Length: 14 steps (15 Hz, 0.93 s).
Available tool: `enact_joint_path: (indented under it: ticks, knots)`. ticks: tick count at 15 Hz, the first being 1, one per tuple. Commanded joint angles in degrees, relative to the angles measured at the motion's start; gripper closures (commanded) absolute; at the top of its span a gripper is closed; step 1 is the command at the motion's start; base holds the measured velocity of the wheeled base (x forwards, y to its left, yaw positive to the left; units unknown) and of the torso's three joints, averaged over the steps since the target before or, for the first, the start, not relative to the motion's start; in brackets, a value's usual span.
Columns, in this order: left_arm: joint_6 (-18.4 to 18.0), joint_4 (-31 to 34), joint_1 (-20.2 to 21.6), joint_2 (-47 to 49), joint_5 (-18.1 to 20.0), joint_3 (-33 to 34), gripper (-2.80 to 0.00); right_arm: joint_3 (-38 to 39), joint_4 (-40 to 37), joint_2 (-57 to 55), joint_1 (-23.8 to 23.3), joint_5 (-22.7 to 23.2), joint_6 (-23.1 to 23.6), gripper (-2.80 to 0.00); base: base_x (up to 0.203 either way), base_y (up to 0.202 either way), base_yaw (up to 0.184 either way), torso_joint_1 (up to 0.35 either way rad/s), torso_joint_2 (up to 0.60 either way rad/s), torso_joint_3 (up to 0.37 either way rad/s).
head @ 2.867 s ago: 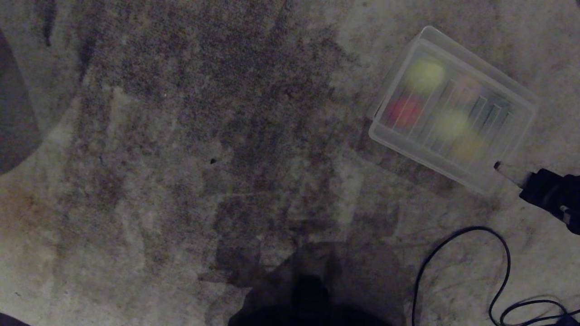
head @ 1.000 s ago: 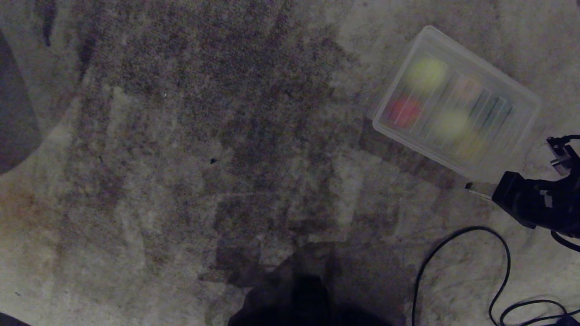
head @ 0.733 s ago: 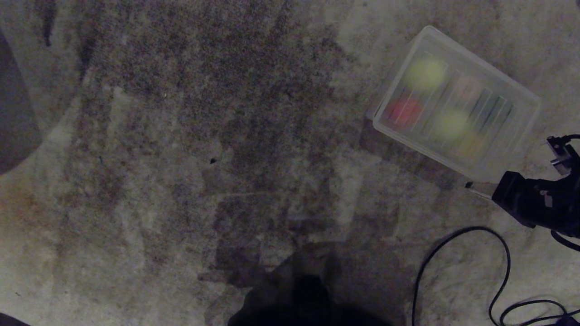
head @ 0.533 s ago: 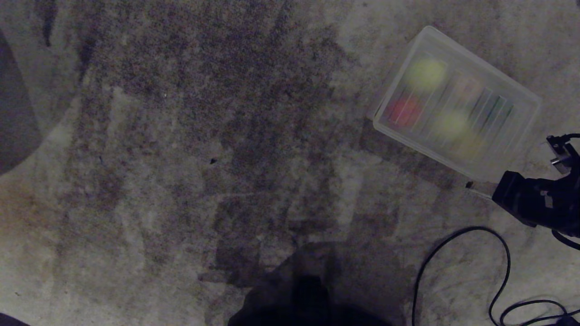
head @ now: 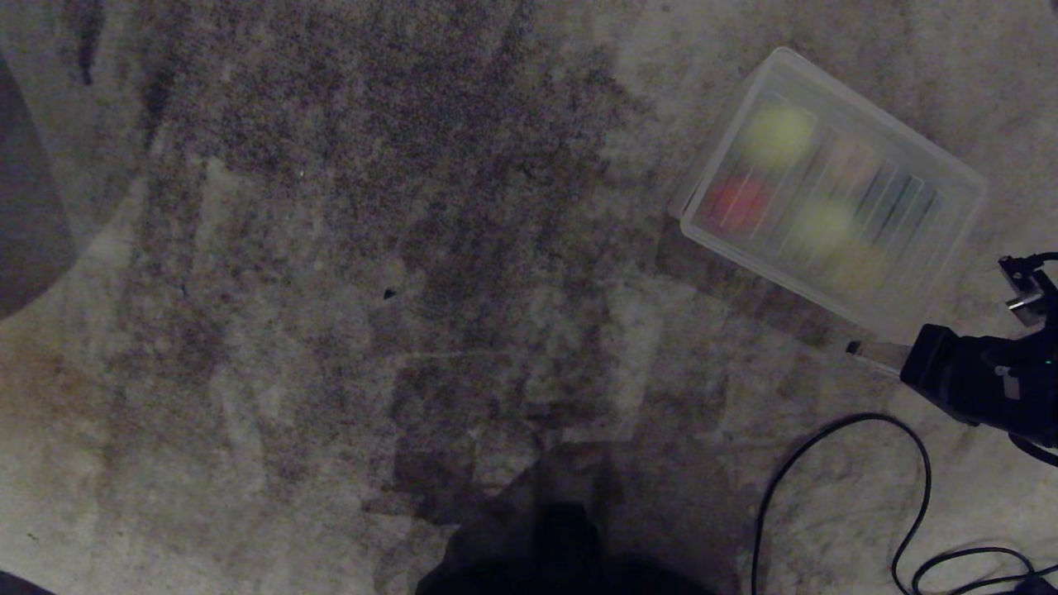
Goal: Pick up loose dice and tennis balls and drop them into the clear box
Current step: Close the lid
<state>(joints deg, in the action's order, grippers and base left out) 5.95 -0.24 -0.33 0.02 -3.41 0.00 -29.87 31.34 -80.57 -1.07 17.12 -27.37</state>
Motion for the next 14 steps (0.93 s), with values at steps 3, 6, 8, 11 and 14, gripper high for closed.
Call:
enact_joint_path:
  ticks: [3, 6, 8, 11, 14]
  knots:
    - [0.04, -0.02, -0.02, 0.06, -0.01, 0.09, 0.0, 0.12, 0.31, 0.68, -0.81, -0.24, 1.05, 0.0, 0.0, 0.0, 0.0, 0.0, 0.0, 0.0]
    - [0.03, -0.02, -0.02, 0.06, -0.01, 0.09, 0.0, -0.35, 0.47, -0.09, -2.74, -0.33, 2.63, 0.0, 0.0, 0.0, 0.0, 0.0, 0.0, 0.0]
    - [0.03, -0.02, -0.02, 0.06, -0.01, 0.09, 0.0, -0.54, 0.62, -0.29, -3.2, -0.33, 2.68, 0.0, 0.0, 0.0, 0.0, 0.0, 0.0, 0.0]
    - [0.03, -0.02, -0.02, 0.06, -0.01, 0.09, 0.0, -1.1, 0.78, -0.5, -3.41, -0.33, 3.61, 0.0, 0.0, 0.0, 0.0, 0.0, 0.0, 0.0]
    - [0.03, -0.02, -0.02, 0.06, -0.03, 0.09, 0.0, -1.92, 3.69, -0.94, -3.32, -0.25, 5.02, 0.0, 0.0, 0.0, 0.0, 0.0, 0.0, 0.0]
